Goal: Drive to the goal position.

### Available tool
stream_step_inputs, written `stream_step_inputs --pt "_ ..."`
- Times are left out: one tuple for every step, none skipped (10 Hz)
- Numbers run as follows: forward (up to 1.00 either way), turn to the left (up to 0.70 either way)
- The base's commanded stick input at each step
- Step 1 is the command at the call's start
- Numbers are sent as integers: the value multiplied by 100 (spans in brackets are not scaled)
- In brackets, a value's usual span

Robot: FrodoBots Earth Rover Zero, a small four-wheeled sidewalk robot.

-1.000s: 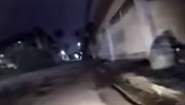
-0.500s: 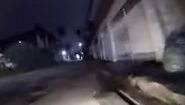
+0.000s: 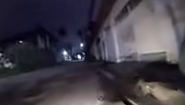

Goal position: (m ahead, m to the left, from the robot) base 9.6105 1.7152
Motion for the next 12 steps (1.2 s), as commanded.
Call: stream_step_inputs --pt "70 0" --pt "70 0" --pt "70 0" --pt "70 0" --pt "70 0" --pt "70 0" --pt "70 0" --pt "70 0" --pt "70 0" --pt "70 0" --pt "70 0" --pt "70 0"
